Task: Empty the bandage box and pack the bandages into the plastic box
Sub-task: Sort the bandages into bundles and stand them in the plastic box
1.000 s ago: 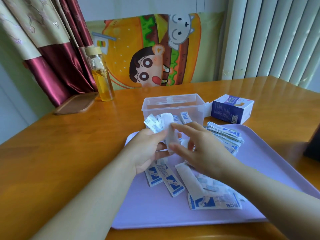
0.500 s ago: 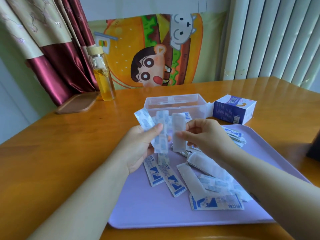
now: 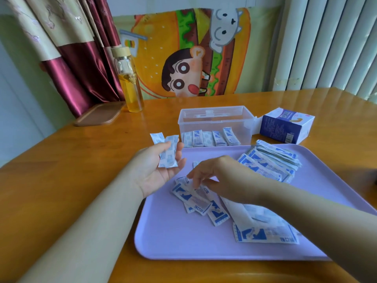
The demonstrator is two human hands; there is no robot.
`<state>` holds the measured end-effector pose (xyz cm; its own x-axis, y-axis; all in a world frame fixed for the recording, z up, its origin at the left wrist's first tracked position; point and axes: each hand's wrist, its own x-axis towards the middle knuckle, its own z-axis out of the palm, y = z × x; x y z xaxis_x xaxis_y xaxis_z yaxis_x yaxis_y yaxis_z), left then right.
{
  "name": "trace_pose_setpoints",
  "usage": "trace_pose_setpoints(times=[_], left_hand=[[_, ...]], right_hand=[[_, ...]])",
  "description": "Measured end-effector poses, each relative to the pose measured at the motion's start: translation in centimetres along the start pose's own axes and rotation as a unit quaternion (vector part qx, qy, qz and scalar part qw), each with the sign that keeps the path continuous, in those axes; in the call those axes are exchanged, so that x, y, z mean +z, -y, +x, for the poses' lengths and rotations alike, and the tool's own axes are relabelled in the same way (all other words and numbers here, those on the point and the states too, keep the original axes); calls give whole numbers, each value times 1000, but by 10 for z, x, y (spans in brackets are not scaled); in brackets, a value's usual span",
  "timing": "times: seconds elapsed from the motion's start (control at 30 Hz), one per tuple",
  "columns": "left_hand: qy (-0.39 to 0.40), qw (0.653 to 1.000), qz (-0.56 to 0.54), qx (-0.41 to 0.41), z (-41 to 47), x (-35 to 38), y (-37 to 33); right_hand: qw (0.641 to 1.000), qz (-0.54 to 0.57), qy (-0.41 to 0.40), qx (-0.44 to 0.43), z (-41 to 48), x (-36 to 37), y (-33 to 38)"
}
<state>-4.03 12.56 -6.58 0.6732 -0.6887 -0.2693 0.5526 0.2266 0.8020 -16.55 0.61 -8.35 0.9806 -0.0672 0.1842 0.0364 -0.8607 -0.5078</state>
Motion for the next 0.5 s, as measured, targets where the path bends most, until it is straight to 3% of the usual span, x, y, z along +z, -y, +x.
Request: trace_pose_setpoints(times=[0.1,0.17,0.3,0.37,0.5], left_hand=[[9,1000,17,-7,0,-2,1],[35,996,77,-7,-2,1,3],[108,960,259,-4,-5,16,8],[133,938,320,-5,-3,24,11],[154,911,382,-33,-1,22,9]], right_hand=[[994,30,-86,67,6,-12,-6],[975,131,-144,105,12,-21,-6],[922,343,-97,150,25,-31,-8],[922,358,-64,135,30,-31,-8],[933,320,-111,121,38,-37,-15]])
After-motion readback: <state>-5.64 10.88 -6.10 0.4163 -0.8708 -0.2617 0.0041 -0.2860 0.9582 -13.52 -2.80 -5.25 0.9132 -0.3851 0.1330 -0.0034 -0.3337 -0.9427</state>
